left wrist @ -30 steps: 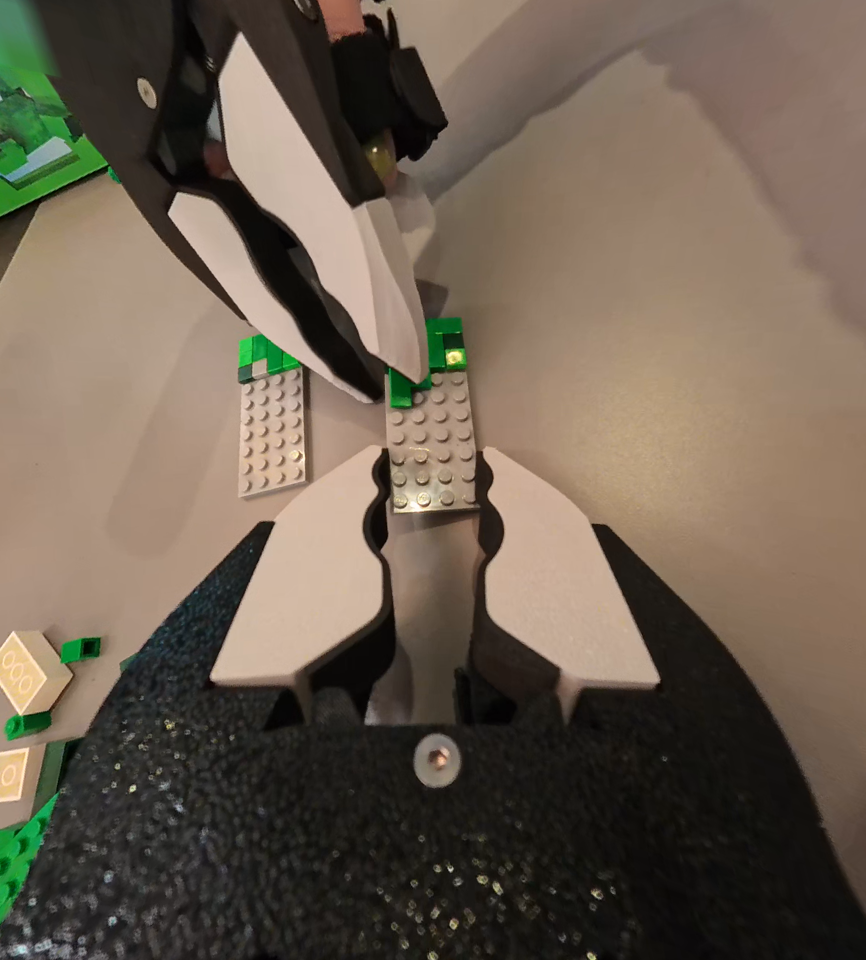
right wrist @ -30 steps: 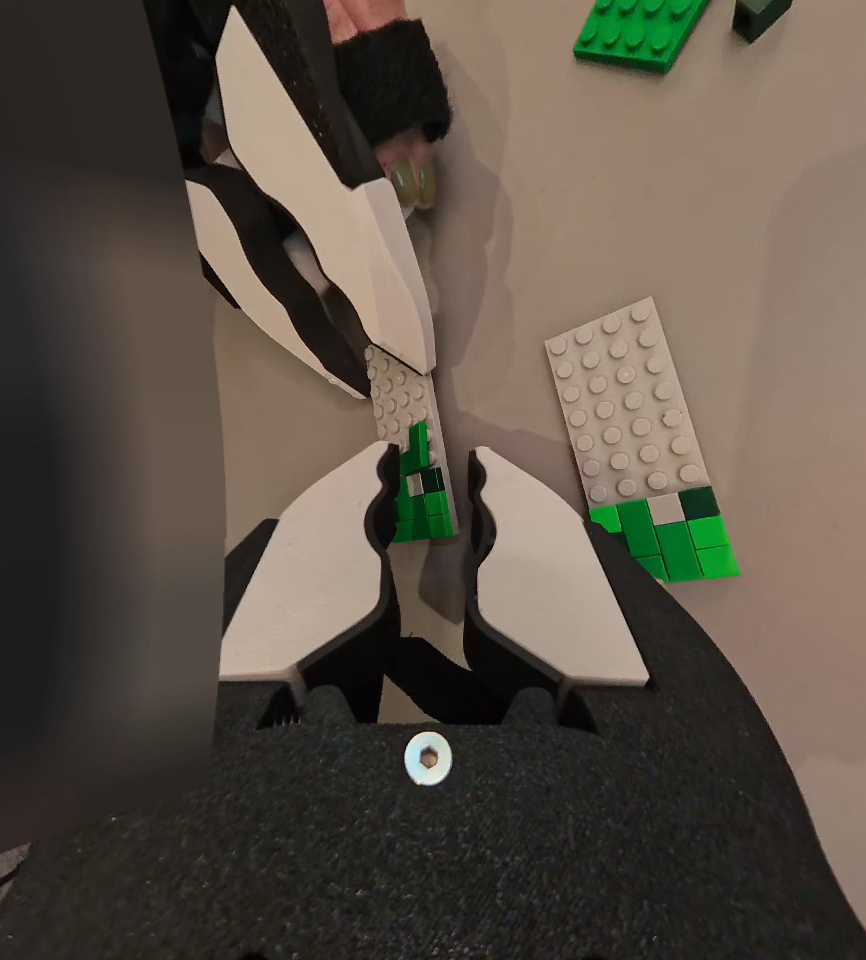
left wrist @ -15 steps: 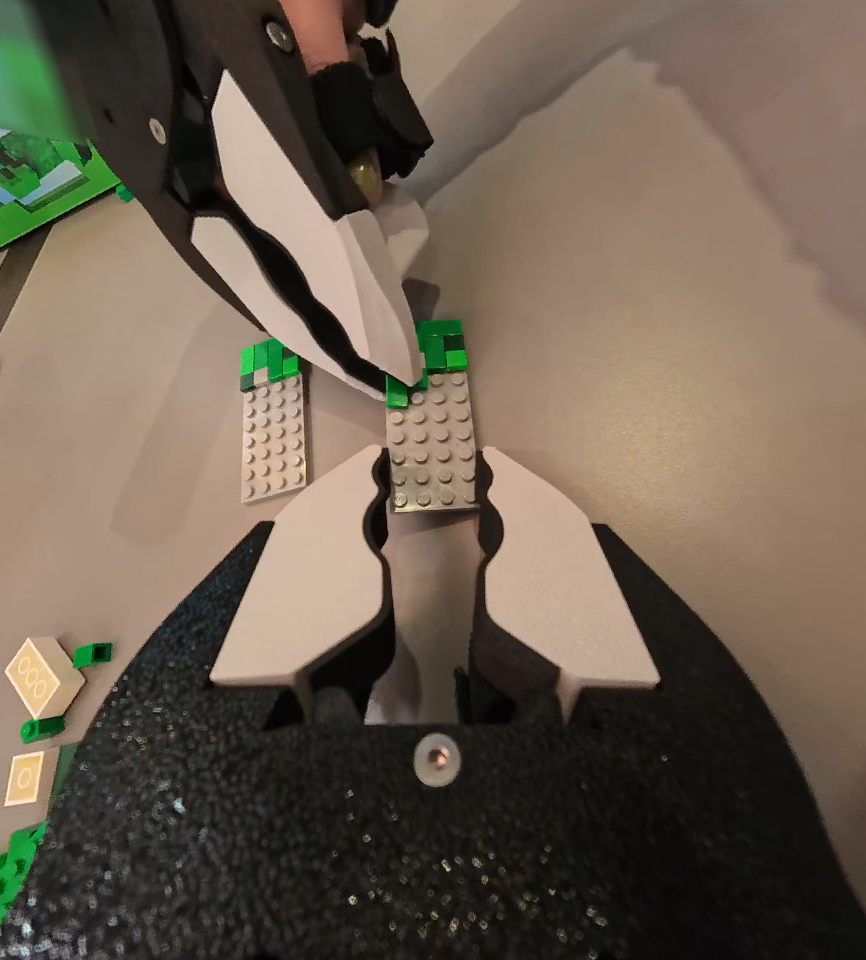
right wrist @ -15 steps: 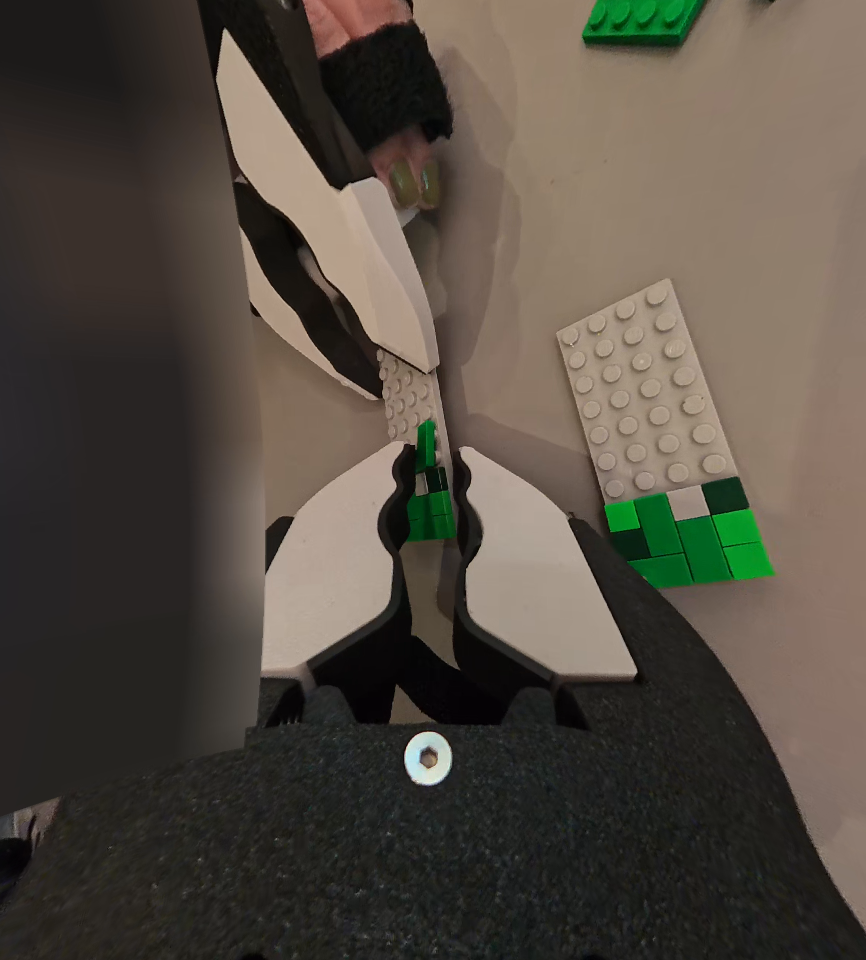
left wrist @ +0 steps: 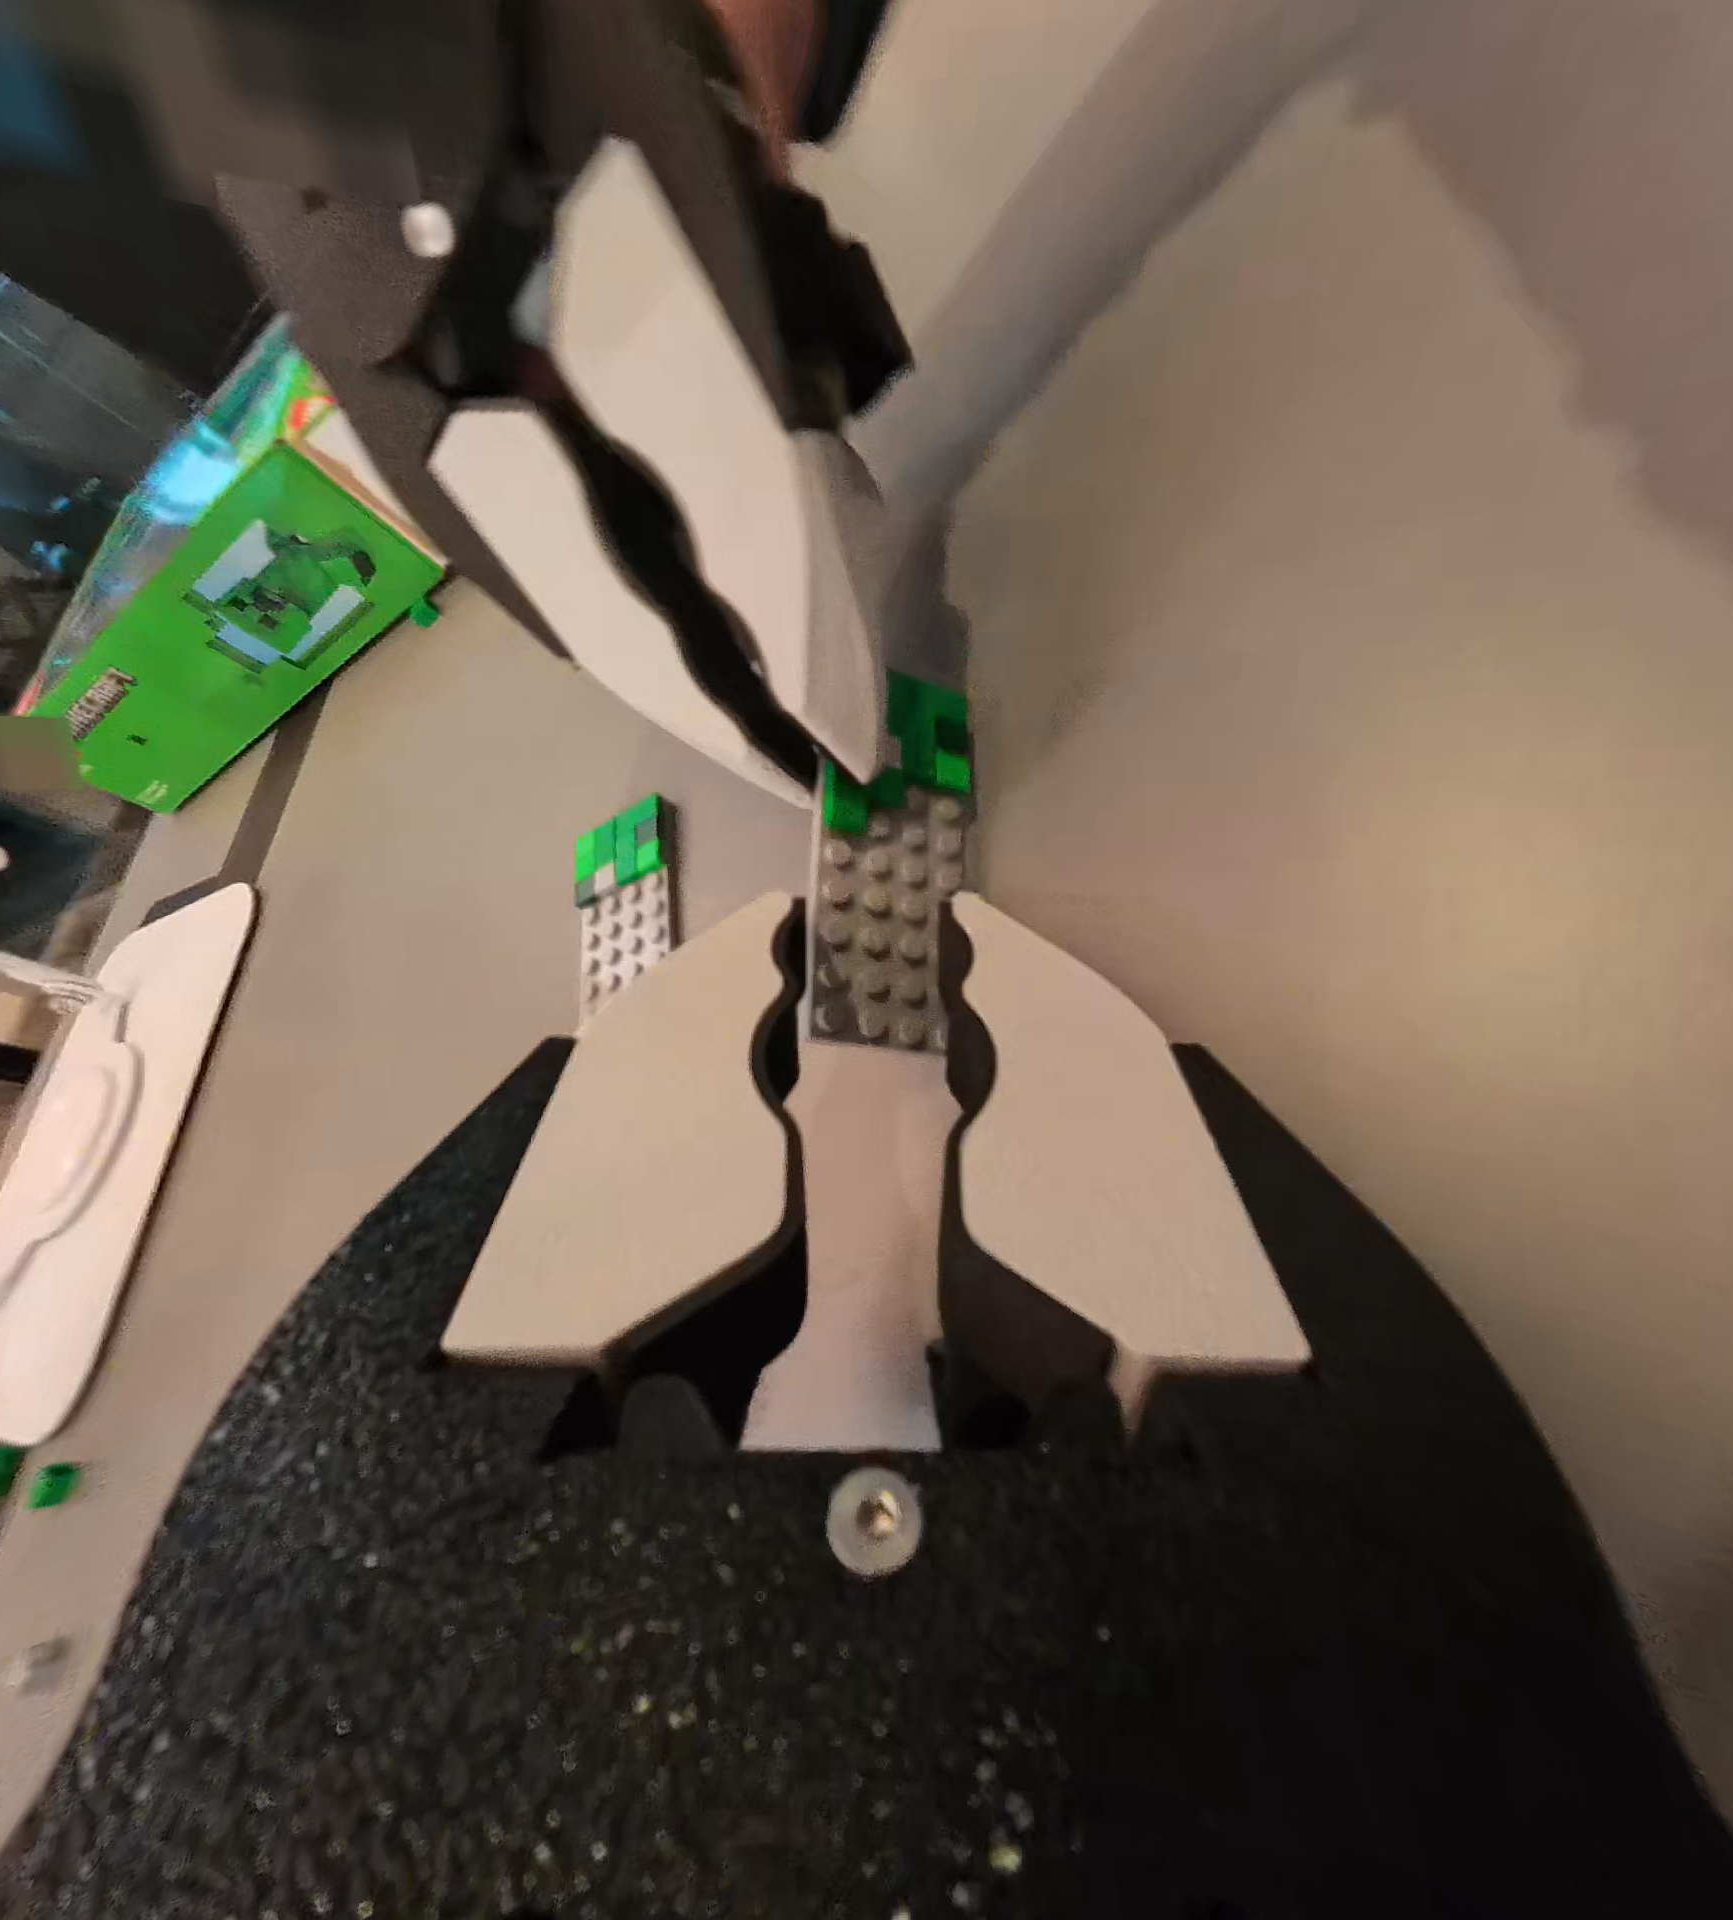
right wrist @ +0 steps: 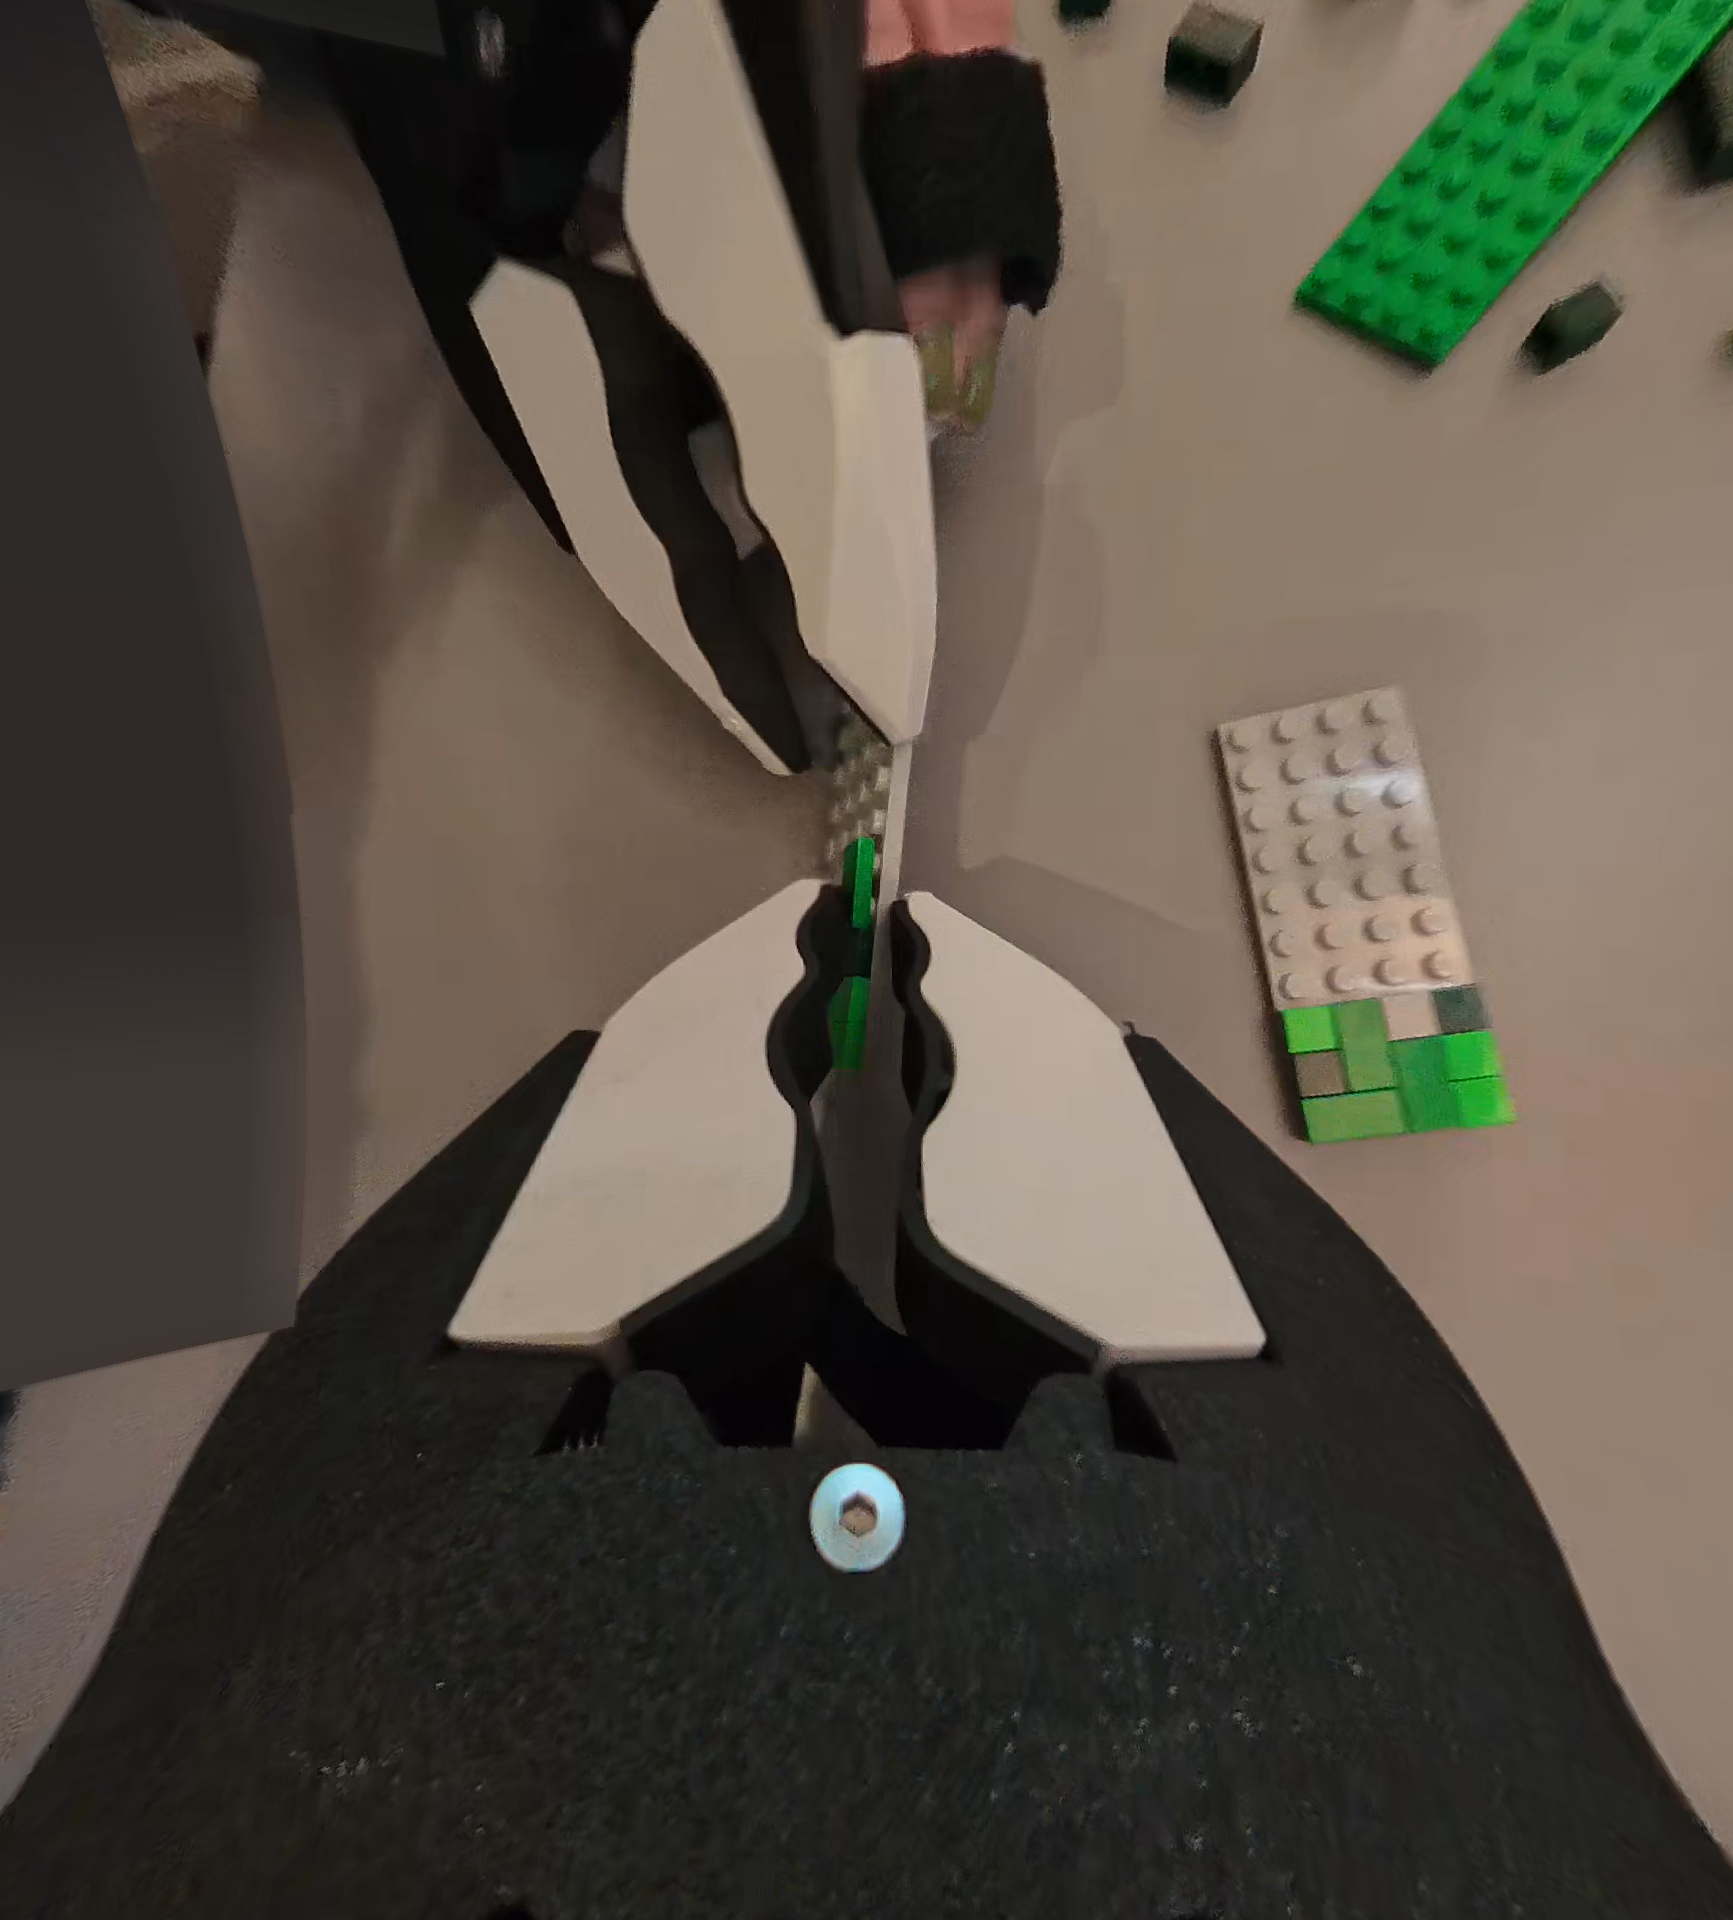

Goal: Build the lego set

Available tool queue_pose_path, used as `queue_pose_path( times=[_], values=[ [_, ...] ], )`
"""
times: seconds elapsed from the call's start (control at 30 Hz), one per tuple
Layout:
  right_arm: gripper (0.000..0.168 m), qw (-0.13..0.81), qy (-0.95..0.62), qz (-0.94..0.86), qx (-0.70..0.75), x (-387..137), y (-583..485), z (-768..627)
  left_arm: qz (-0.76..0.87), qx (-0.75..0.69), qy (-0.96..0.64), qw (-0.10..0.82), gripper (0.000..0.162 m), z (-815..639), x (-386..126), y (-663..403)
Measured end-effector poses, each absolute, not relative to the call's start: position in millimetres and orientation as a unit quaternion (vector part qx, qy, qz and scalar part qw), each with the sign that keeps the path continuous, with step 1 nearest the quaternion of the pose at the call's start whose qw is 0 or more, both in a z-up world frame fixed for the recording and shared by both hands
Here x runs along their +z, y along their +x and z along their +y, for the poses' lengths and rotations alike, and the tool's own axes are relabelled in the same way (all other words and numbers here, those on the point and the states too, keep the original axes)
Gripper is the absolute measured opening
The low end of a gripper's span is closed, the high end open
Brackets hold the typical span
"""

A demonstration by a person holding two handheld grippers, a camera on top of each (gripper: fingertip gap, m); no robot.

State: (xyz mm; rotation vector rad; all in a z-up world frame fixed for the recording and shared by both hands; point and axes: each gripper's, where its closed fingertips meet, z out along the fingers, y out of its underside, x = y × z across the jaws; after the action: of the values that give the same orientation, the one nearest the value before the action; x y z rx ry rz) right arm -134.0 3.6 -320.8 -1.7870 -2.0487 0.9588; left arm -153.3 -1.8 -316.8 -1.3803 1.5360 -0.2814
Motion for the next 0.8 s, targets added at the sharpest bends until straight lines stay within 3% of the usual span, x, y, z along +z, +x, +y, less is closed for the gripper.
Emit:
queue_pose_path(
  times=[0.07, 0.17, 0.37, 0.8],
  values=[
    [0.008, 0.183, -0.595, -0.724, 0.297, -315, -135, 3, 0.604, -0.169, -0.594, 0.504, 0.036, -2, -304, -151],
    [0.008, 0.242, -0.559, -0.755, 0.242, -310, -136, -3, 0.572, -0.238, -0.621, 0.479, 0.039, -5, -300, -148],
    [0.008, 0.269, -0.537, -0.777, 0.189, -313, -141, -10, 0.598, -0.204, -0.613, 0.474, 0.008, -11, -307, -139],
    [0.007, 0.276, -0.516, -0.797, 0.148, -319, -142, -10, 0.602, -0.197, -0.634, 0.444, 0.007, -10, -319, -140]
  ],
)
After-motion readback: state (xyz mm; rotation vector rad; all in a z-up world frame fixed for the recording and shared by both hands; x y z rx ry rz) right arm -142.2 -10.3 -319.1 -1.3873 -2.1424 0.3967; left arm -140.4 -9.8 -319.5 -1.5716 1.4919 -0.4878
